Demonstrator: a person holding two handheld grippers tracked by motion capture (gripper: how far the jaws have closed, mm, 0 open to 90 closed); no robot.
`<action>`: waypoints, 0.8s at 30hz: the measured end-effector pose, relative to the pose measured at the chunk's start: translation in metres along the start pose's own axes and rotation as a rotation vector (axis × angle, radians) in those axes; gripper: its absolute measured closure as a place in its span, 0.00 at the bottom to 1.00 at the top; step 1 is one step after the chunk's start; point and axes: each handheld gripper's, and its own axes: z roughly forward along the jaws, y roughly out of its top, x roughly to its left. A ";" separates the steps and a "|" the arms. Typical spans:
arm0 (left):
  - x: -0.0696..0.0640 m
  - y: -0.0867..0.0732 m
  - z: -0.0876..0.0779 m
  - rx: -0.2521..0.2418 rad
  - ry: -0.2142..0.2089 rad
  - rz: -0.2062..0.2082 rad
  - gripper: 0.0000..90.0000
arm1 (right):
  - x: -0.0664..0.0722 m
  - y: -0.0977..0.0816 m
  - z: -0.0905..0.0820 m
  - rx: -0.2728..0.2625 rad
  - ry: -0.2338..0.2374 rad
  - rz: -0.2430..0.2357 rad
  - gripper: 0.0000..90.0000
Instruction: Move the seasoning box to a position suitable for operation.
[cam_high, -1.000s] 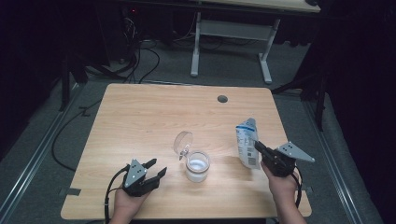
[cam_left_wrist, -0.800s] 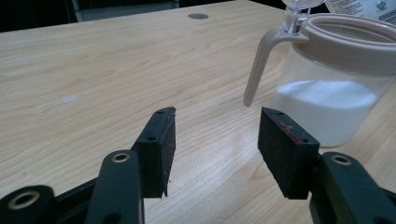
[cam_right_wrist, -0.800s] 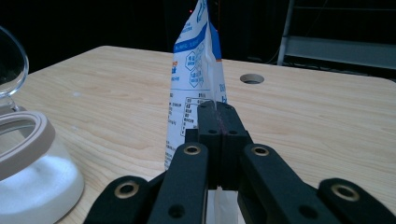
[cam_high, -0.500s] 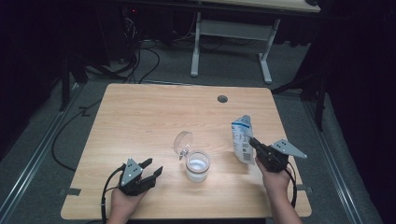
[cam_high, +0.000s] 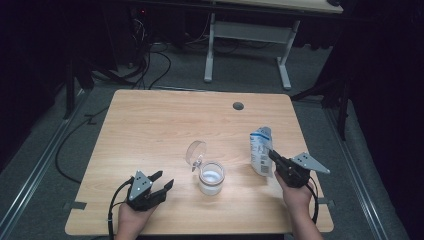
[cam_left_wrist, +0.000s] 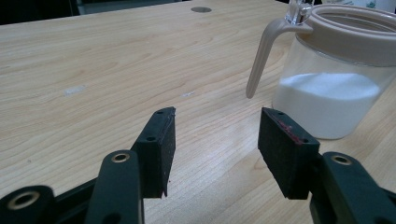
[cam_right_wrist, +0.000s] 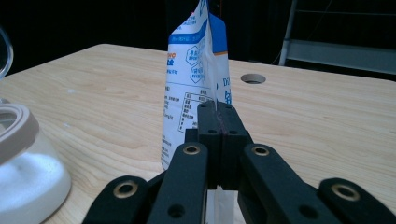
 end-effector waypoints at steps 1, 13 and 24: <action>0.000 0.000 0.000 -0.001 -0.001 0.001 0.52 | 0.000 -0.001 -0.001 -0.001 -0.001 -0.005 1.00; -0.003 0.000 0.000 0.003 -0.008 0.007 0.52 | 0.007 -0.015 -0.016 -0.001 -0.001 -0.023 1.00; -0.005 0.000 0.000 0.001 -0.020 0.009 0.52 | 0.009 -0.021 -0.022 0.007 -0.007 -0.011 0.99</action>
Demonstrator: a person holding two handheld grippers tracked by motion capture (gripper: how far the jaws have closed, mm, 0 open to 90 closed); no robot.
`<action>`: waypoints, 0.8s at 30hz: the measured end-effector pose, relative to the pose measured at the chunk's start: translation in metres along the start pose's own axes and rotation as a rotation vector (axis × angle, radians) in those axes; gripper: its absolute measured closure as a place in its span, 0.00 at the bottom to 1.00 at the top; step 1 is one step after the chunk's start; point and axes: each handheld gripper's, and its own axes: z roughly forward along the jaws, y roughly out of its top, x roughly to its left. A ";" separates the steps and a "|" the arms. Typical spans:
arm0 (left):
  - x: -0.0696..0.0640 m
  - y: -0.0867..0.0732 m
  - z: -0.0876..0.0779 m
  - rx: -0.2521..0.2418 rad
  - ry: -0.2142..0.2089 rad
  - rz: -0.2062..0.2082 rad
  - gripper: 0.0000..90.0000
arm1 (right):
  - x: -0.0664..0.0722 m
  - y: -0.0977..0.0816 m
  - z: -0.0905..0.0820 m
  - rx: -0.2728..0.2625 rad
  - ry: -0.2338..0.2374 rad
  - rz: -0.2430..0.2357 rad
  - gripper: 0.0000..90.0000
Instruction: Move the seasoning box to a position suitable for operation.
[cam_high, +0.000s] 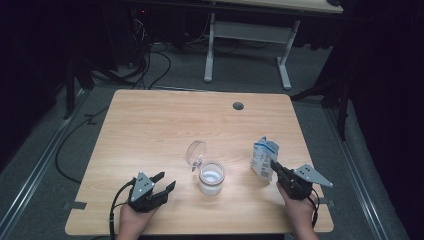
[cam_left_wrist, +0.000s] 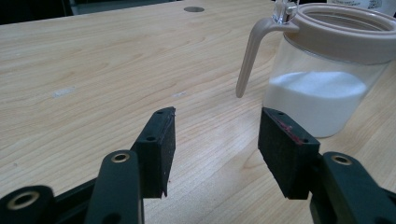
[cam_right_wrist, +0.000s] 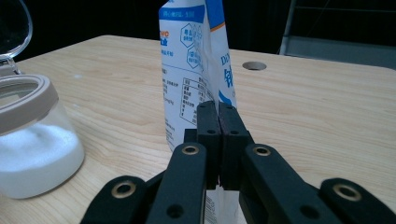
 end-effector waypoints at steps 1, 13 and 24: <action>0.000 0.000 0.000 0.000 -0.001 0.001 0.52 | 0.000 0.000 -0.001 0.002 0.000 0.000 0.99; -0.001 0.001 0.000 -0.004 -0.005 0.005 0.52 | 0.004 -0.005 -0.005 0.011 -0.014 -0.009 0.97; -0.001 0.001 0.001 0.000 -0.010 0.008 0.52 | 0.006 -0.006 -0.002 0.021 -0.019 -0.008 0.84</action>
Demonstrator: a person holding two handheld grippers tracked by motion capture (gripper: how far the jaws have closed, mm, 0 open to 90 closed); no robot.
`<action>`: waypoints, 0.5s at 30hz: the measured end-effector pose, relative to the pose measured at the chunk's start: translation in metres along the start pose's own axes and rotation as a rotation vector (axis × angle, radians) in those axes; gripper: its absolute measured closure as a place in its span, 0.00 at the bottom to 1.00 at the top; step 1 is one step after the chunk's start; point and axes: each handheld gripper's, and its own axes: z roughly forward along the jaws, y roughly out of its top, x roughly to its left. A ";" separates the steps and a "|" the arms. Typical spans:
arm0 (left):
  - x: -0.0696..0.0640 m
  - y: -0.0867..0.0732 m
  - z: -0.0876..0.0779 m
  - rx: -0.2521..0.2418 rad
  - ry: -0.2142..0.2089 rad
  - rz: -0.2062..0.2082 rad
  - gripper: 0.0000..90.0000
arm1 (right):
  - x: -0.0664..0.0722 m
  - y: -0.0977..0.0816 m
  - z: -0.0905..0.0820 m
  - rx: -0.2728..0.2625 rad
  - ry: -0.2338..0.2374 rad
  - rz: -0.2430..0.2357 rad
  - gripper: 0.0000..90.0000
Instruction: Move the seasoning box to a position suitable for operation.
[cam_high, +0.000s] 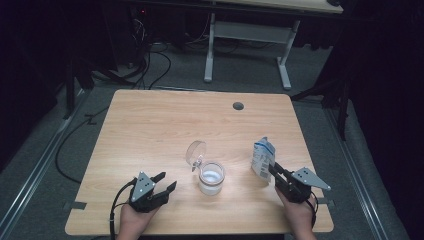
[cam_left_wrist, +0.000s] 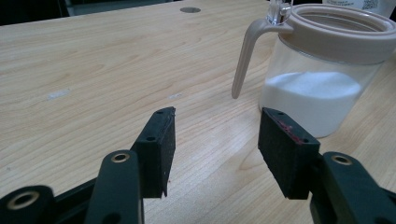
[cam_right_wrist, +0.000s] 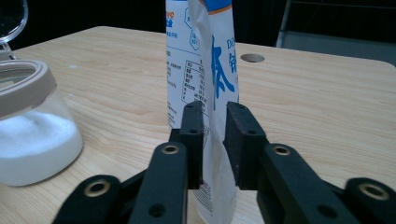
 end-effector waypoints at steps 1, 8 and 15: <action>0.000 0.000 0.000 0.000 0.000 0.000 0.52 | 0.000 0.000 0.001 0.001 -0.002 0.003 0.83; -0.001 0.001 0.001 0.006 -0.005 -0.011 0.53 | 0.003 -0.001 0.002 0.022 -0.020 -0.001 0.70; -0.002 0.001 0.004 0.043 -0.003 -0.025 0.53 | 0.008 -0.012 -0.010 0.060 -0.032 -0.012 0.70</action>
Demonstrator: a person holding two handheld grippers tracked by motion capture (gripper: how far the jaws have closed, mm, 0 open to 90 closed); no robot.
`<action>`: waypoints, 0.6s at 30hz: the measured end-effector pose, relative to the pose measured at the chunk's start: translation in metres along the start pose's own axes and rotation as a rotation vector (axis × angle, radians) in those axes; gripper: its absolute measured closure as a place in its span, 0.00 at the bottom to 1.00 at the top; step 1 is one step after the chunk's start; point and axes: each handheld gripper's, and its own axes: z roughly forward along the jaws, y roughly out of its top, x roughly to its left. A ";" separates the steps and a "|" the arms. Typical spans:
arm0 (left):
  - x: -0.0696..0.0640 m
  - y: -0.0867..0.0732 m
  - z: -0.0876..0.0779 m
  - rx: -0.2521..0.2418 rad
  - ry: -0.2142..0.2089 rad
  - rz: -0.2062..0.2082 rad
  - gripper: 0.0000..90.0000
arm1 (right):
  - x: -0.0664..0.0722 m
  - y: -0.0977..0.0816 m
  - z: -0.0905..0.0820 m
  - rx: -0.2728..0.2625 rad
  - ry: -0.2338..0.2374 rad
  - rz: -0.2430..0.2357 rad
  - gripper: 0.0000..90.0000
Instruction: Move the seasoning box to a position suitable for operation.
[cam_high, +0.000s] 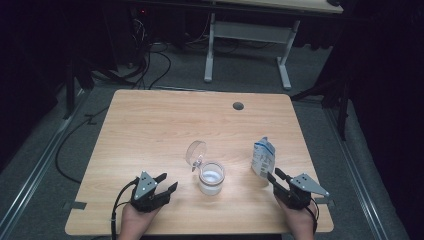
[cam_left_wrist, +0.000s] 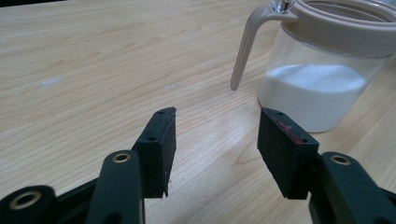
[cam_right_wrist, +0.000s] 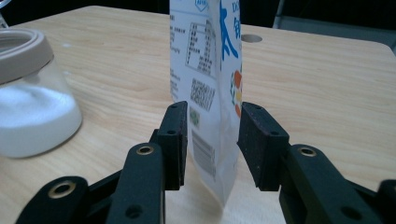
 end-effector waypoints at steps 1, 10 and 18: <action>0.000 0.000 0.000 0.000 -0.002 0.000 0.53 | 0.001 -0.002 -0.003 0.004 -0.006 -0.008 0.70; -0.001 0.002 -0.001 -0.017 -0.007 -0.007 0.53 | 0.015 -0.006 -0.018 0.024 0.009 -0.046 0.80; -0.003 0.001 0.002 -0.003 0.009 0.008 0.61 | 0.032 -0.004 0.001 0.070 0.090 -0.071 0.81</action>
